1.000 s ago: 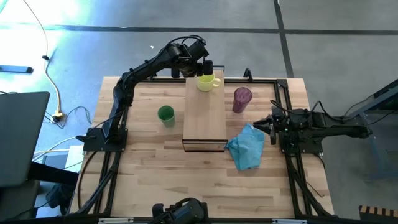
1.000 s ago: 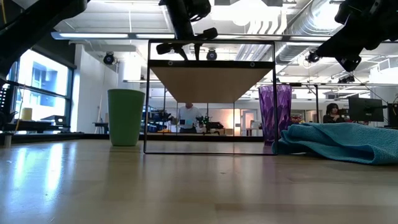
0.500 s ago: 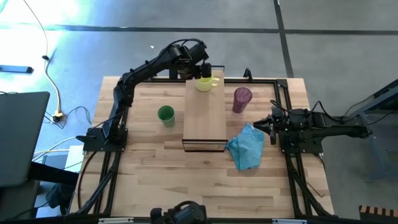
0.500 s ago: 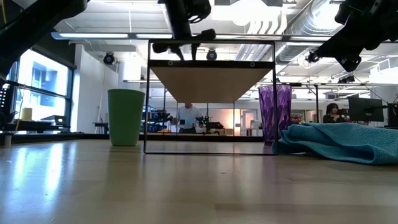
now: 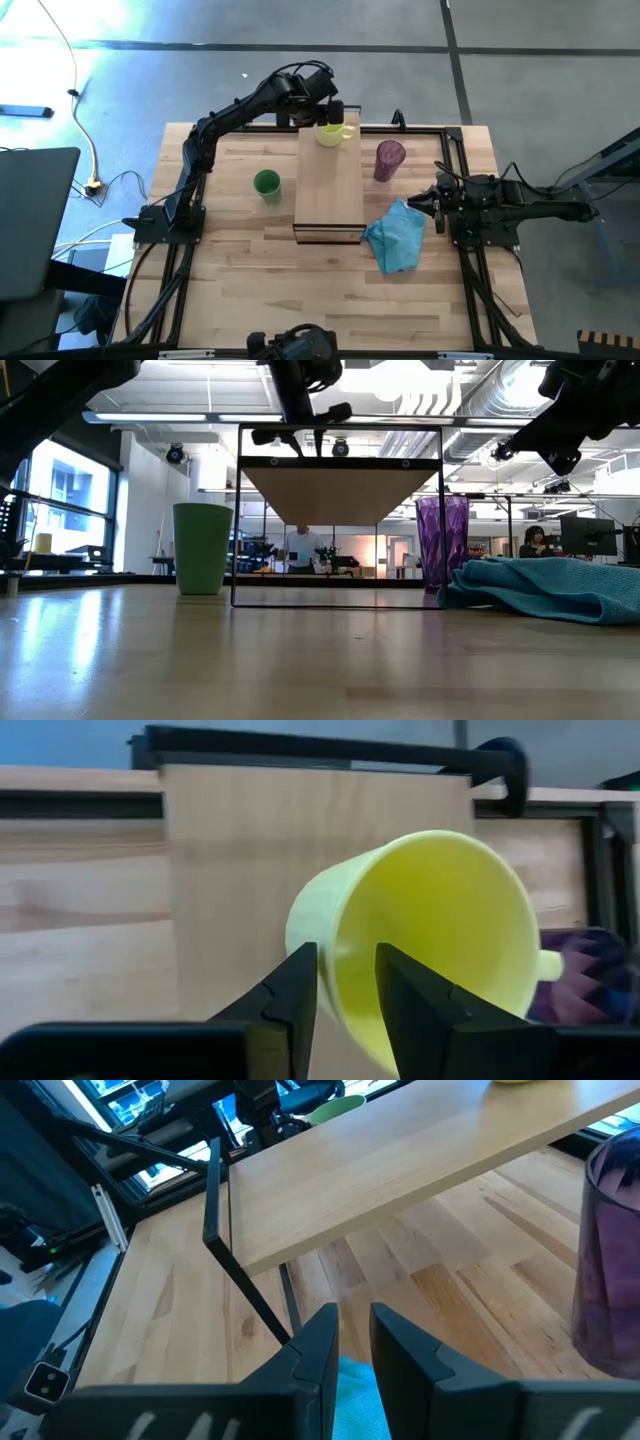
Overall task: Stack small to large cups/mugs on shelf
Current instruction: Put the yellow mug on the shelf
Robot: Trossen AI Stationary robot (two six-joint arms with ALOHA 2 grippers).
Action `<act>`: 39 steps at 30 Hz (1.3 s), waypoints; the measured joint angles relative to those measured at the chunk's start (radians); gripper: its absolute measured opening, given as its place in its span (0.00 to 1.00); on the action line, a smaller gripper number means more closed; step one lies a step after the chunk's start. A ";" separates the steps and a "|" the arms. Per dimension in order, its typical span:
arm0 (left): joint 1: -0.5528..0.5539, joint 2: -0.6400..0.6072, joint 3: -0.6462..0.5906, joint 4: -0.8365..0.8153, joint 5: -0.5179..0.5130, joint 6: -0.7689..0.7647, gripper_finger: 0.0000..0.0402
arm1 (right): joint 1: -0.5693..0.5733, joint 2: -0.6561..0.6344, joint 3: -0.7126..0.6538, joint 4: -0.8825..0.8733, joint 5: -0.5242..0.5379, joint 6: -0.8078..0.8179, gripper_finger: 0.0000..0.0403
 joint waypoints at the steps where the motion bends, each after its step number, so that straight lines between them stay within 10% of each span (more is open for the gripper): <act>1: 0.000 0.000 0.000 0.004 0.000 0.001 0.24 | 0.000 0.000 0.000 0.000 -0.001 0.000 0.13; 13: 0.002 0.000 0.000 -0.031 -0.003 -0.019 0.35 | 0.000 0.000 0.000 0.000 -0.015 0.000 0.13; 39: -0.007 0.000 0.000 -0.068 -0.026 -0.092 0.18 | 0.000 0.000 0.000 0.000 -0.015 0.007 0.13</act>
